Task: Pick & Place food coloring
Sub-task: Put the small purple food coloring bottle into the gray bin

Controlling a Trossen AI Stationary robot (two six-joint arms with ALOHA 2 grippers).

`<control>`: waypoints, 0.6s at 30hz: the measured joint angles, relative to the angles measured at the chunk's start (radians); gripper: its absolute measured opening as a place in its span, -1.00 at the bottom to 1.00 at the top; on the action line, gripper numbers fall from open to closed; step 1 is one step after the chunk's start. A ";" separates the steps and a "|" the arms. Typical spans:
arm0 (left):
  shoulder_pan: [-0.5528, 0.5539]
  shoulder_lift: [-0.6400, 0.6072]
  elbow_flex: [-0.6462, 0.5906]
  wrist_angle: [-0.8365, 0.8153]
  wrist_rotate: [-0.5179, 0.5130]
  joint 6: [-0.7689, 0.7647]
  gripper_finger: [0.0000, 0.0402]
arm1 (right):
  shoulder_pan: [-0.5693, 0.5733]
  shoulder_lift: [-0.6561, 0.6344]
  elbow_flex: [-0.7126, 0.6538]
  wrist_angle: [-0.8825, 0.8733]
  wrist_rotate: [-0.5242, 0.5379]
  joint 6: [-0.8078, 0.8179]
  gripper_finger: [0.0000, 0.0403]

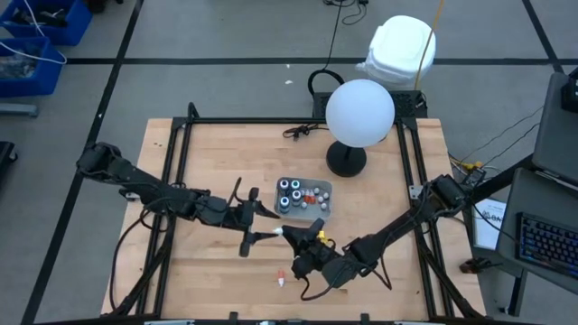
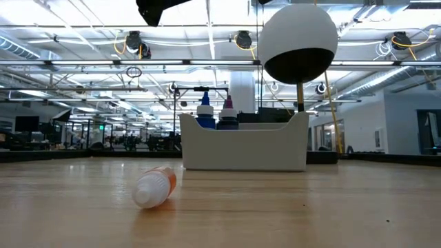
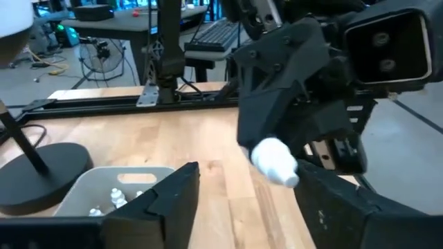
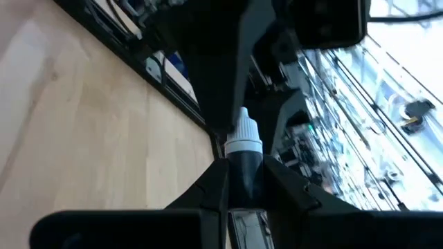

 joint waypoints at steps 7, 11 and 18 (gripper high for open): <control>0.001 0.000 0.000 -0.006 0.028 0.018 -0.06 | -0.020 0.000 0.000 0.005 -0.029 0.005 -0.71; 0.001 0.000 0.000 -0.005 0.039 0.022 -0.13 | -0.030 0.000 0.000 0.008 -0.031 0.008 -0.70; 0.001 0.000 0.000 -0.006 0.039 0.037 -0.26 | -0.038 0.000 0.000 0.012 -0.033 0.012 -0.70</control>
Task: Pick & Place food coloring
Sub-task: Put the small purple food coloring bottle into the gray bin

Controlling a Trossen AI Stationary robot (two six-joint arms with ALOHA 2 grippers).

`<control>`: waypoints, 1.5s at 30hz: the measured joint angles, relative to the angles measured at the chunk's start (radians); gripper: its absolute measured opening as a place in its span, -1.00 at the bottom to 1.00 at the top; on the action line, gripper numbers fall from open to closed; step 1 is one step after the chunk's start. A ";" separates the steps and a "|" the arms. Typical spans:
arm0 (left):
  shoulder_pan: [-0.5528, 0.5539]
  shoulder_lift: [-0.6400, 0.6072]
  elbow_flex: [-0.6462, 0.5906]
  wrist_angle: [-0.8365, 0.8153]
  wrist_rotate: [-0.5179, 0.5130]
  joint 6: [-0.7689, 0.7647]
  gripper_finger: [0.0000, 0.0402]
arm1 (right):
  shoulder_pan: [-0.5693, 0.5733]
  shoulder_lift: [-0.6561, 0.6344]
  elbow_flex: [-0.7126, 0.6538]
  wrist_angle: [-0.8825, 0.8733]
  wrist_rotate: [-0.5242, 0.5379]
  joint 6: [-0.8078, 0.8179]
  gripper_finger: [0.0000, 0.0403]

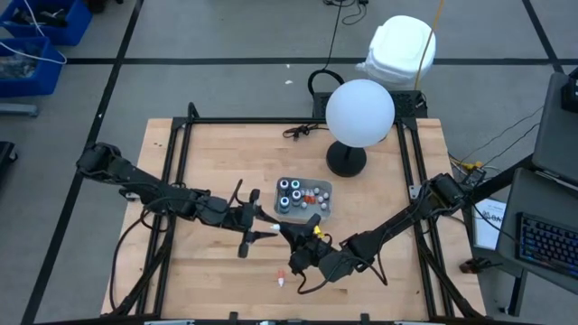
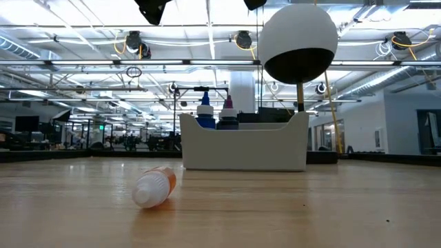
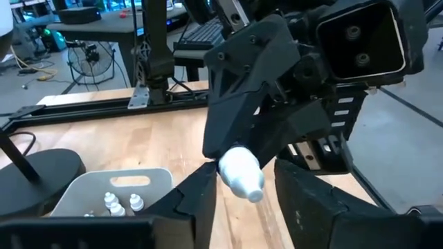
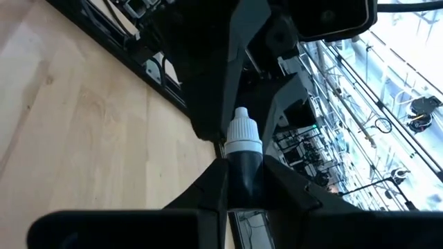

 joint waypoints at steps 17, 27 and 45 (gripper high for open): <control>-0.002 0.000 -0.001 -0.008 -0.003 0.080 -0.63 | 0.000 0.000 0.000 -0.005 -0.019 0.025 -0.70; -0.004 0.000 -0.001 -0.023 0.015 0.122 -0.70 | 0.004 0.000 0.000 -0.015 -0.033 0.051 -0.56; 0.022 0.001 0.106 -0.279 -0.013 0.105 -0.72 | 0.164 -0.049 -0.052 -0.028 0.331 0.188 -0.23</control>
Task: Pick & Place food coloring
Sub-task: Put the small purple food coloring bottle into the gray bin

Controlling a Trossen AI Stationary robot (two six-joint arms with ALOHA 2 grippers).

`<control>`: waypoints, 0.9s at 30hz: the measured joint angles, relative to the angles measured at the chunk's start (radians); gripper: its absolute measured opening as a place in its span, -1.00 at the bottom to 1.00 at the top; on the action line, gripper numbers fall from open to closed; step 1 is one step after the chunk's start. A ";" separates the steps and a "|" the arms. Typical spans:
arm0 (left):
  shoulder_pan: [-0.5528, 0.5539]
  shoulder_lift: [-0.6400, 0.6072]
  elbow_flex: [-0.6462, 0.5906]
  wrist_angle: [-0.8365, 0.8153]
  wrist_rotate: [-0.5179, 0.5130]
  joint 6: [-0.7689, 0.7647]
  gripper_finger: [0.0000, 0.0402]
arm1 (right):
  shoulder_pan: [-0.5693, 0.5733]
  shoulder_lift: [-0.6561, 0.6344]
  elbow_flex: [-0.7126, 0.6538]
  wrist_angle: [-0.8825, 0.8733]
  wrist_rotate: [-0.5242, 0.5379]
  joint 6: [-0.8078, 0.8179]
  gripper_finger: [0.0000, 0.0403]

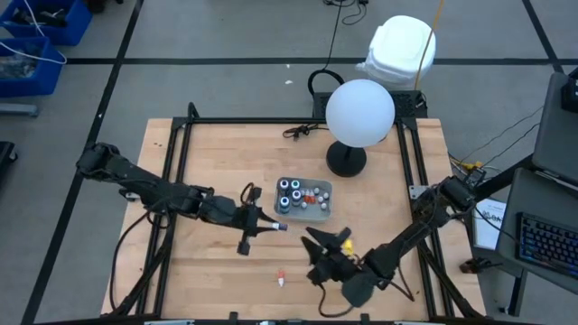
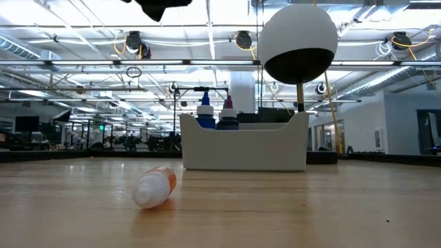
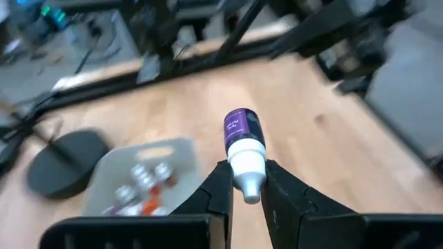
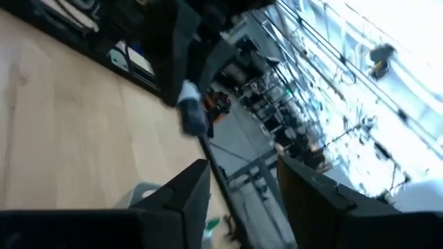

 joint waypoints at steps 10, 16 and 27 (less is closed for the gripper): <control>0.054 0.227 0.428 -0.549 -0.050 0.092 -0.72 | 0.092 -0.184 -0.372 0.009 0.013 0.560 -0.80; 0.097 0.429 0.627 -0.688 -0.064 0.235 -0.72 | 0.114 -0.360 -0.591 0.007 -0.093 0.798 -0.94; 0.124 0.722 0.882 -0.833 -0.222 0.625 -0.72 | 0.064 -0.533 -0.956 0.344 -0.303 0.898 -0.99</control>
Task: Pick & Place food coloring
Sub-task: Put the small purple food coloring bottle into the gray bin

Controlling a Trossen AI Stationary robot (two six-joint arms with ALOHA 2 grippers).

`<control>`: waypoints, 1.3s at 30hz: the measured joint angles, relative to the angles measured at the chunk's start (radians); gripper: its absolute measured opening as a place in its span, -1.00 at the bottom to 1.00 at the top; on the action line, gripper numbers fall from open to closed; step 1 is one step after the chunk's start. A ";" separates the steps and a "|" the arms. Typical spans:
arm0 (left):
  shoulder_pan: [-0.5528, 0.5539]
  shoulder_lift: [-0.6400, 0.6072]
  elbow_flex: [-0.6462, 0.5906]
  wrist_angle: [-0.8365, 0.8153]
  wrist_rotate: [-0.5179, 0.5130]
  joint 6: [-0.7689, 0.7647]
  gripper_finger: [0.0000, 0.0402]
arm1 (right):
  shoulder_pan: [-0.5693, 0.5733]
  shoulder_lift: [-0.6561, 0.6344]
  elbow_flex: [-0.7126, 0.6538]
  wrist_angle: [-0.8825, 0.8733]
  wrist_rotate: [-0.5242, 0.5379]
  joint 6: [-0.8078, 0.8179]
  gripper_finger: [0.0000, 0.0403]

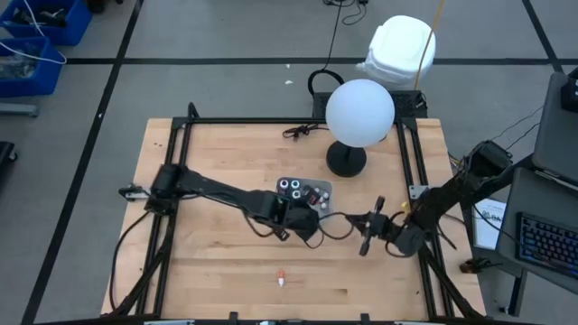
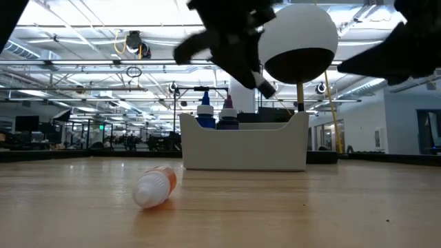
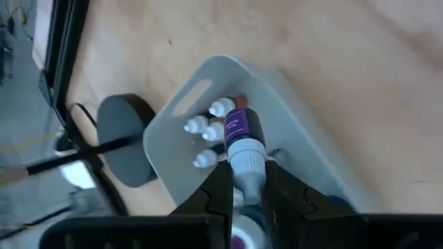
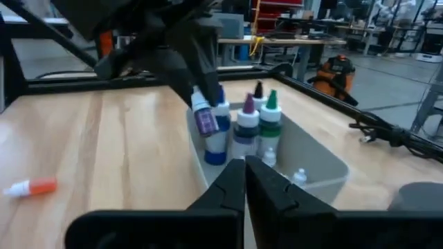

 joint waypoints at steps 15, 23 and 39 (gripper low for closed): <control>0.145 0.104 0.156 -0.189 -0.020 0.123 -0.72 | -0.044 -0.084 -0.167 0.292 -0.027 -0.243 -1.00; 0.179 0.148 0.155 -0.214 -0.002 0.184 -0.72 | -0.043 -0.098 -0.185 0.257 -0.028 -0.180 -1.00; 0.124 0.146 0.155 -0.069 0.100 0.481 -0.72 | -0.043 -0.097 -0.185 0.268 -0.026 -0.194 -1.00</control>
